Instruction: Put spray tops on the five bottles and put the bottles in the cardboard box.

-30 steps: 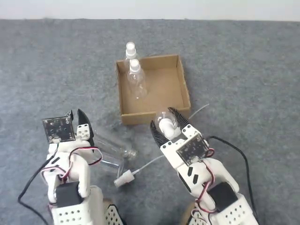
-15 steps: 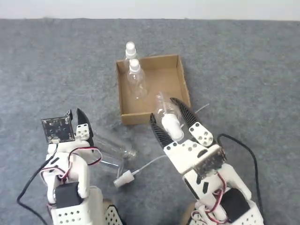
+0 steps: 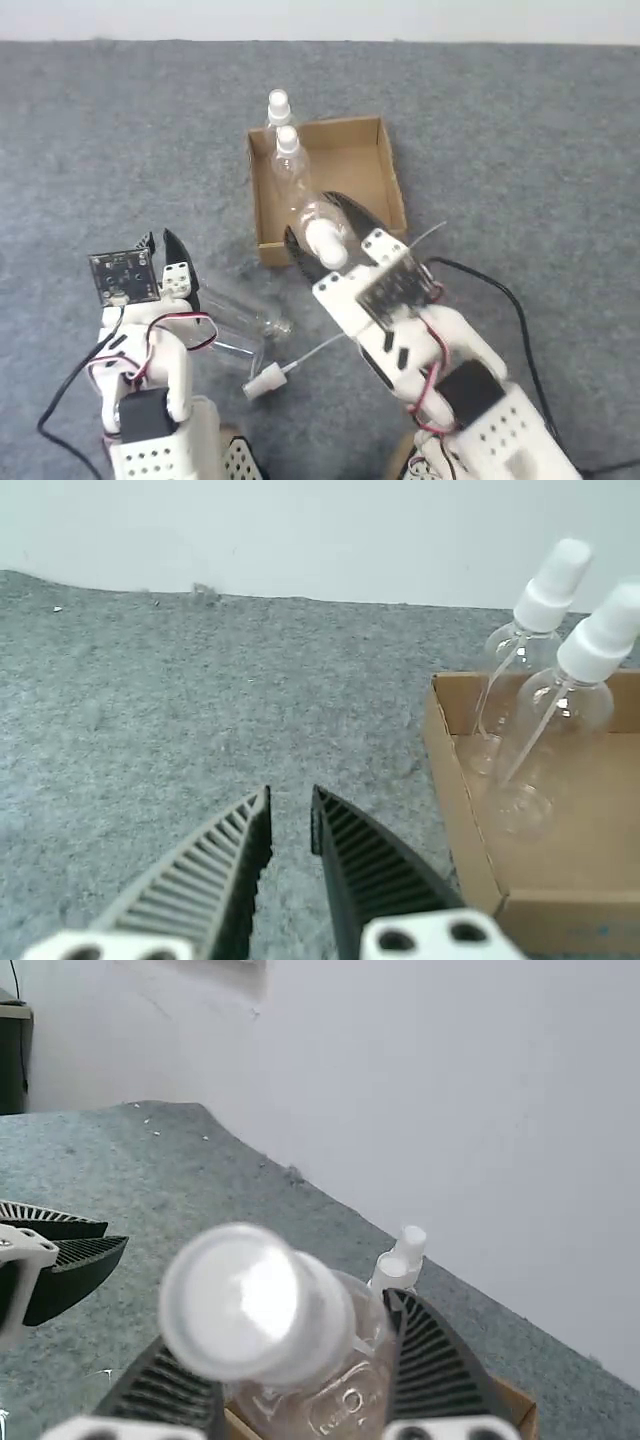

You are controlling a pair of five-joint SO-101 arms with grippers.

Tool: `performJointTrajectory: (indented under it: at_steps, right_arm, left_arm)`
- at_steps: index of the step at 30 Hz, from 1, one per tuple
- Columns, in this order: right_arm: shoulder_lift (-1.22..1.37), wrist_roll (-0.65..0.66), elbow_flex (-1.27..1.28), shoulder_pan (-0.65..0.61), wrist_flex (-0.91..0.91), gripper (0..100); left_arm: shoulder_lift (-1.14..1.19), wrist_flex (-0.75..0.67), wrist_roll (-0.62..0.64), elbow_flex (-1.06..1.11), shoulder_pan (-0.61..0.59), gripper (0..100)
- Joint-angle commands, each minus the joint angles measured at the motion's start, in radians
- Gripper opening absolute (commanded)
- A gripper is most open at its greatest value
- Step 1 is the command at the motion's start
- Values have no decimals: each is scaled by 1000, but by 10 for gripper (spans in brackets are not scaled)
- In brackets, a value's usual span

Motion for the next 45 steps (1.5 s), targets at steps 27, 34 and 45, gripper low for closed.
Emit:
performJointTrajectory:
  at_steps: [27,34,45]
  right_arm:
    - [727,-229,-365,-4,-240,8]
    - [839,-229,-371,-2,-306,7]
    - [954,-230,-414,-2,-295,9]
  left_arm:
    - [-15,-32,3,2,-54,59]
    - [-15,-32,3,2,-54,59]
    - [-15,-32,3,2,-54,60]
